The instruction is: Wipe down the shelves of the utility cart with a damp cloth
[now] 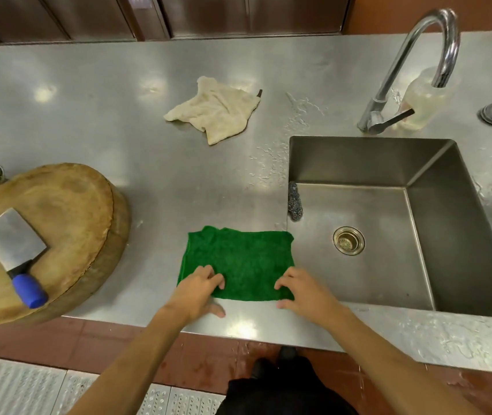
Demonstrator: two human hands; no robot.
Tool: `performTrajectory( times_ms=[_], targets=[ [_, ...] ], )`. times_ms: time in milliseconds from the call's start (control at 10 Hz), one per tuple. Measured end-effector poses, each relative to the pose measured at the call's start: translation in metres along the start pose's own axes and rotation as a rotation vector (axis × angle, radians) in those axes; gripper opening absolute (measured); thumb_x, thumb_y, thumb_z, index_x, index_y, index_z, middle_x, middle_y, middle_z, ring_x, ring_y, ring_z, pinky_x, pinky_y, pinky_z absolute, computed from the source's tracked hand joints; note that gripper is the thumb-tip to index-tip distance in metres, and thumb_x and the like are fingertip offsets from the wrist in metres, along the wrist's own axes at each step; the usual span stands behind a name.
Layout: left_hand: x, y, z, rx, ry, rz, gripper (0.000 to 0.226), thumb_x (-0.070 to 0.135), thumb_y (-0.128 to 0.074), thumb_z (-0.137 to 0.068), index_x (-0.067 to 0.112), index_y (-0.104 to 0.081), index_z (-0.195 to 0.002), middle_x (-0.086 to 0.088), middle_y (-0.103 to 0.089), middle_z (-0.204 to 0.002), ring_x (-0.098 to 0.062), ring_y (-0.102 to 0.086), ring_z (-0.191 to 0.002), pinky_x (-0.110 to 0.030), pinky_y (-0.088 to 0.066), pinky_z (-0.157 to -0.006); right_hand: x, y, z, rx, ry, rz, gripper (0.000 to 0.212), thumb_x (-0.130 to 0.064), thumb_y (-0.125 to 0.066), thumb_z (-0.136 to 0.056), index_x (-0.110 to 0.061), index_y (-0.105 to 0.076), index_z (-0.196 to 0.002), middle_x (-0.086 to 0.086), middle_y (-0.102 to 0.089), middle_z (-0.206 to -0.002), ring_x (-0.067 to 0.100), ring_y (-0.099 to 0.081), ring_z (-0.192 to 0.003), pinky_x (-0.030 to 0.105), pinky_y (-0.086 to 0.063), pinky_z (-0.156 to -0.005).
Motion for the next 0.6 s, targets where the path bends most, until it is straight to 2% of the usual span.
performTrajectory(
  times_ms=[100, 200, 300, 400, 500, 600],
  targets=[
    [-0.011, -0.006, 0.007, 0.097, 0.016, -0.079, 0.043, 0.014, -0.06, -0.092, 0.022, -0.05, -0.133, -0.003, -0.046, -0.124, -0.024, -0.045, -0.112, -0.035, -0.044, -0.09, 0.001, -0.007, 0.0, 0.089, -0.022, 0.003, 0.031, -0.026, -0.061, -0.094, -0.022, -0.059, -0.124, -0.002, -0.048, -0.121, 0.015, -0.051, -0.107, 0.026, -0.043, -0.088],
    [-0.02, -0.008, 0.01, 0.141, 0.002, -0.068, 0.057, -0.007, -0.049, -0.082, 0.022, -0.051, -0.132, -0.004, -0.047, -0.123, -0.025, -0.043, -0.108, -0.037, -0.045, -0.085, 0.001, -0.005, 0.0, 0.099, -0.016, -0.004, 0.03, -0.022, -0.057, -0.093, -0.019, -0.064, -0.123, 0.0, -0.054, -0.115, 0.016, -0.055, -0.1, 0.023, -0.04, -0.078],
    [-0.027, -0.012, 0.011, 0.163, -0.038, -0.035, 0.059, -0.009, -0.048, -0.082, 0.025, -0.054, -0.13, -0.002, -0.047, -0.118, -0.022, -0.042, -0.105, -0.035, -0.044, -0.086, -0.002, -0.011, 0.005, 0.092, -0.002, 0.009, 0.032, -0.026, -0.059, -0.087, -0.019, -0.067, -0.117, 0.0, -0.056, -0.105, 0.017, -0.055, -0.093, 0.024, -0.036, -0.069],
    [-0.03, -0.014, 0.012, 0.115, -0.063, 0.065, 0.053, -0.002, -0.05, -0.084, 0.026, -0.057, -0.128, 0.0, -0.047, -0.116, -0.021, -0.045, -0.107, -0.032, -0.044, -0.09, -0.009, -0.017, 0.012, 0.079, -0.039, 0.01, 0.03, -0.025, -0.059, -0.086, -0.021, -0.065, -0.115, -0.001, -0.053, -0.106, 0.018, -0.055, -0.097, 0.027, -0.04, -0.073],
    [-0.034, -0.005, 0.009, 0.12, -0.078, 0.329, 0.037, 0.008, -0.06, -0.086, 0.025, -0.064, -0.119, 0.002, -0.051, -0.11, -0.014, -0.051, -0.102, -0.024, -0.045, -0.093, -0.008, -0.022, 0.018, 0.096, -0.113, -0.081, 0.03, -0.029, -0.061, -0.085, -0.022, -0.063, -0.115, -0.001, -0.052, -0.108, 0.017, -0.056, -0.098, 0.03, -0.047, -0.083],
    [-0.039, 0.022, -0.004, 0.242, -0.046, 0.552, 0.025, 0.009, -0.065, -0.089, 0.025, -0.067, -0.108, 0.001, -0.061, -0.103, -0.013, -0.06, -0.091, -0.011, -0.044, -0.079, -0.012, -0.018, 0.021, 0.144, -0.2, -0.203, 0.035, -0.031, -0.064, -0.084, -0.021, -0.064, -0.118, -0.002, -0.056, -0.11, 0.013, -0.056, -0.1, 0.024, -0.045, -0.085]
  ],
)
Point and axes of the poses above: each hand's wrist, its own z-axis away from the middle knuckle, its own y-axis out of the back of the hand, x = y × z, the point moved 7 cm from there along -z, towards the middle knuckle
